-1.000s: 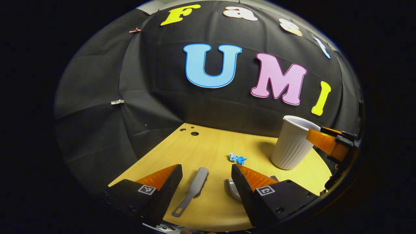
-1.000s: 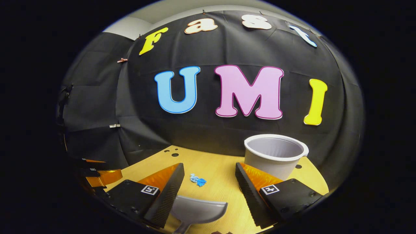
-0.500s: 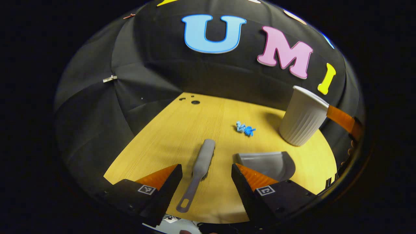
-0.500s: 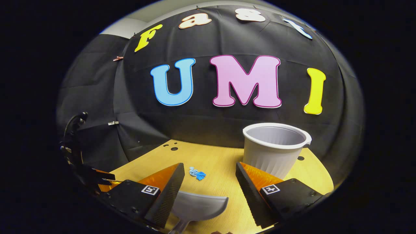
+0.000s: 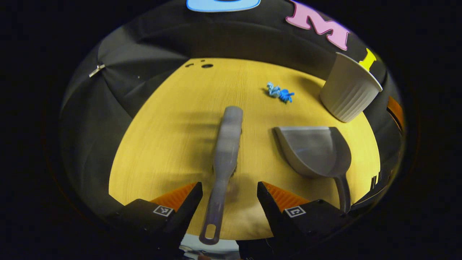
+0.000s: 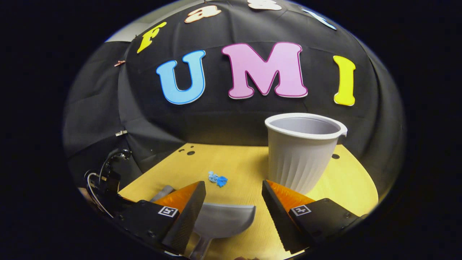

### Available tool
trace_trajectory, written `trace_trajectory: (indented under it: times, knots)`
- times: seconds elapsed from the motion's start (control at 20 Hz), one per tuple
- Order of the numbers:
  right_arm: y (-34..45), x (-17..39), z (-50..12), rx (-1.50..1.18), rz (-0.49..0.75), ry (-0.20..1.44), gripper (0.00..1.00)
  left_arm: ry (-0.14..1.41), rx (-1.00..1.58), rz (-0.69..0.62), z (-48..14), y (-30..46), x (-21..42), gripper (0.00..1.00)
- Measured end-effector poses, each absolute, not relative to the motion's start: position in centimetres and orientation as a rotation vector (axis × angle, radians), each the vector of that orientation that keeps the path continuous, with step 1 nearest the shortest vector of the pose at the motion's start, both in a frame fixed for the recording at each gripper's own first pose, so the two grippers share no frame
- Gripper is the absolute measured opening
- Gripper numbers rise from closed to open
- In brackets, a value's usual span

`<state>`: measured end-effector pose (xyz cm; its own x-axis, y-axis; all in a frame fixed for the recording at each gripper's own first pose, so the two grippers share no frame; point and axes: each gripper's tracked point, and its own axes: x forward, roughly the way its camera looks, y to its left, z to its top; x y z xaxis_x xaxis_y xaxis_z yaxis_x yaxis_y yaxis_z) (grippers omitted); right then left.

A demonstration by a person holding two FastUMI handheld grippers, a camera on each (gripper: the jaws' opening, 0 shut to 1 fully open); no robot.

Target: Pick up the small broom and dustpan from the desktop, sweep the trash into the dustpan with the broom, and then empty the trash into the garbage bin.

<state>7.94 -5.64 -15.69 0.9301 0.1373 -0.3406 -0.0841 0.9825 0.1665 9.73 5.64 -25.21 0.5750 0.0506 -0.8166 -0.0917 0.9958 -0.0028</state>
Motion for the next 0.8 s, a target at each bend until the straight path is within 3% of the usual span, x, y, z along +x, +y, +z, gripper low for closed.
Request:
trace_trajectory:
  times: [0.45, 0.8]
  knots:
    - [-7.9, 7.0, -19.3, 0.232, 0.067, 0.500, 0.99, 1.180, 0.042, 0.077, -28.4, 7.0, 11.2, 0.95]
    - [-5.4, 5.7, -21.1, 0.268, 0.088, 0.600, 0.99, 1.252, 0.123, 0.003, -28.6, 6.7, 11.7, 0.71]
